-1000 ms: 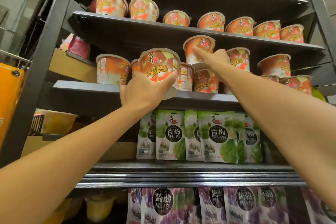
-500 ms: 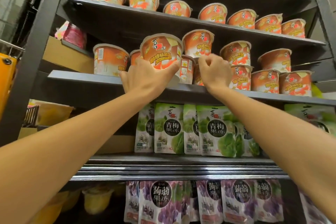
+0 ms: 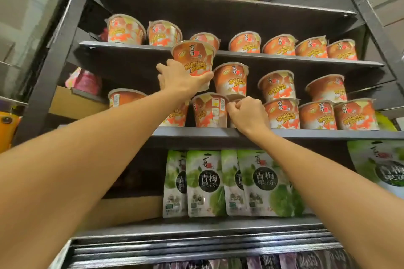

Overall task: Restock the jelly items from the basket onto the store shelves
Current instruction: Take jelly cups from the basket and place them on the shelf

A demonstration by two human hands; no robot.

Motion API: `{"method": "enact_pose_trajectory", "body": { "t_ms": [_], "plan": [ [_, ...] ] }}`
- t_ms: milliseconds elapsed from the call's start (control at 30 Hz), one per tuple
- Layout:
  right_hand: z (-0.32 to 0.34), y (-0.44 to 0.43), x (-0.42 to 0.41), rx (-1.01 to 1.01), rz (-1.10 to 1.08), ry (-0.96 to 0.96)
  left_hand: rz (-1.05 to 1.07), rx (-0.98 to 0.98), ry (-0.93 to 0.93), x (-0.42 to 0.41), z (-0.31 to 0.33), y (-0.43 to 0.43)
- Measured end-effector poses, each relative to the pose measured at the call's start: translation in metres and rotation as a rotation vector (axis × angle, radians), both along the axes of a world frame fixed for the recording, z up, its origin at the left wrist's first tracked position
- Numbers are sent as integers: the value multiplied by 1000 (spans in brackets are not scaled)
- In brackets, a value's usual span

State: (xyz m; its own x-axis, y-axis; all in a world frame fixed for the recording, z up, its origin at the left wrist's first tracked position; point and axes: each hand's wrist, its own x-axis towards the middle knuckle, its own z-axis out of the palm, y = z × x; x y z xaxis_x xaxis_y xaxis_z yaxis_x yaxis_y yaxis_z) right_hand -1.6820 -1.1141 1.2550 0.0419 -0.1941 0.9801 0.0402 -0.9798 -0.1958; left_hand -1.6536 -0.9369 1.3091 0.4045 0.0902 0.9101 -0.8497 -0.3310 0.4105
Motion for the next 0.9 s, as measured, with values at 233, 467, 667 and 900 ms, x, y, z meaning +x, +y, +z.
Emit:
{"method": "enact_pose_trajectory", "body": {
  "t_ms": [233,467,667,900],
  "plan": [
    [0,1,-4,18,40,-9,228,90,22,17,10,-1],
    [3,0,-4,67,36,8,376,162,105,31,11,-16],
    [5,-4,-2,84,85,-46,482,182,64,34,8,-16],
    [1,-5,-2,46,154,-156,275,-130,-294,19,-30,-5]
  ]
}}
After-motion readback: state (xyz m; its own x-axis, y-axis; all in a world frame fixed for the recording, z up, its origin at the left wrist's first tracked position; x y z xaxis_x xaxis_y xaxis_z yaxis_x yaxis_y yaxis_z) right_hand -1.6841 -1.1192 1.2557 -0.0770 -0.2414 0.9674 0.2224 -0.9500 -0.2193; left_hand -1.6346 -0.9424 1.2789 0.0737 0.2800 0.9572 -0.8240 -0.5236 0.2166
